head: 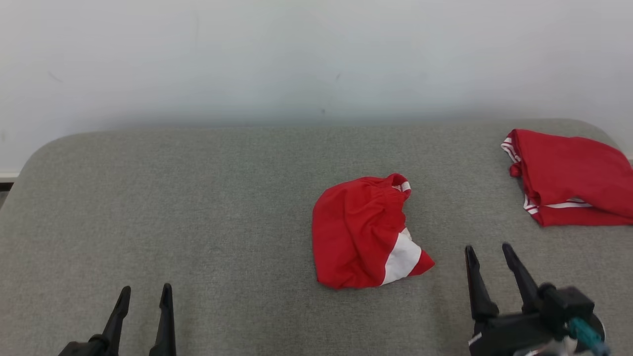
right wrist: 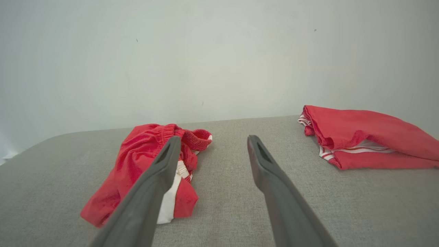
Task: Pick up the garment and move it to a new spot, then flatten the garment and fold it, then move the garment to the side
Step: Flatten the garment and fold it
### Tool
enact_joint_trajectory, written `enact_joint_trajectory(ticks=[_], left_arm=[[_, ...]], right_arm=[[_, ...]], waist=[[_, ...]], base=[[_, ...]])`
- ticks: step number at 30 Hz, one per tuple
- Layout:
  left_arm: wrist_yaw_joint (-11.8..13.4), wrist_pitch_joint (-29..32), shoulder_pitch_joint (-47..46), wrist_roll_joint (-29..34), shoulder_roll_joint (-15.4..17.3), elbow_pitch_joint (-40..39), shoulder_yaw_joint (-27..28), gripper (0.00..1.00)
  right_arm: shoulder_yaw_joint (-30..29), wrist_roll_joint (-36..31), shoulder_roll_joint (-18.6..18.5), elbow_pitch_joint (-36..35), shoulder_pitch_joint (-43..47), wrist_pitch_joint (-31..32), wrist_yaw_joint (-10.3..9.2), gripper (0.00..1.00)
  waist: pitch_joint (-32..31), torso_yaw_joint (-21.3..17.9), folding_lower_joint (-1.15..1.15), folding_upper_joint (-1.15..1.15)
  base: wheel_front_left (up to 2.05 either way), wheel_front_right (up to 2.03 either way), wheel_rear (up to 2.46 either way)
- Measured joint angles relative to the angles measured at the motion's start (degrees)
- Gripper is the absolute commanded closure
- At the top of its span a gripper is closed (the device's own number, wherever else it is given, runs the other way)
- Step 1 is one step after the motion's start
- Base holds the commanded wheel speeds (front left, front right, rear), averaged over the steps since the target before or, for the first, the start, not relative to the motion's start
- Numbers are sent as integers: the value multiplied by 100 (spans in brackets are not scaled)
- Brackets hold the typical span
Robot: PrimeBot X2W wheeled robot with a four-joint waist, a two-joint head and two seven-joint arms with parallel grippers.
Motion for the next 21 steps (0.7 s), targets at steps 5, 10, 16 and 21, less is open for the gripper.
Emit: enact_joint_trajectory(ticks=[5,10,16,21], left_arm=[[-53,0,-136,21,-68,56,-48,0],[-100,0,-285,47,-157,125,-93,0],[-136,0,-432,89,-246,194,-90,0],[-187,0,-481,127,-310,263,-85,0]], right_arm=[[132,12,-223,354,-693,148,0,0],[292,76,-495,966,-1315,291,0,0],[563,233,-611,1827,-1840,420,0,0],[735,549,-544,2544,-1919,390,0,0]], waist=[[122,140,0,0],[282,350,1,0],[505,630,1,0],[648,840,1,0]], base=[[0,0,0],[0,0,0],[0,0,0],[0,0,0]])
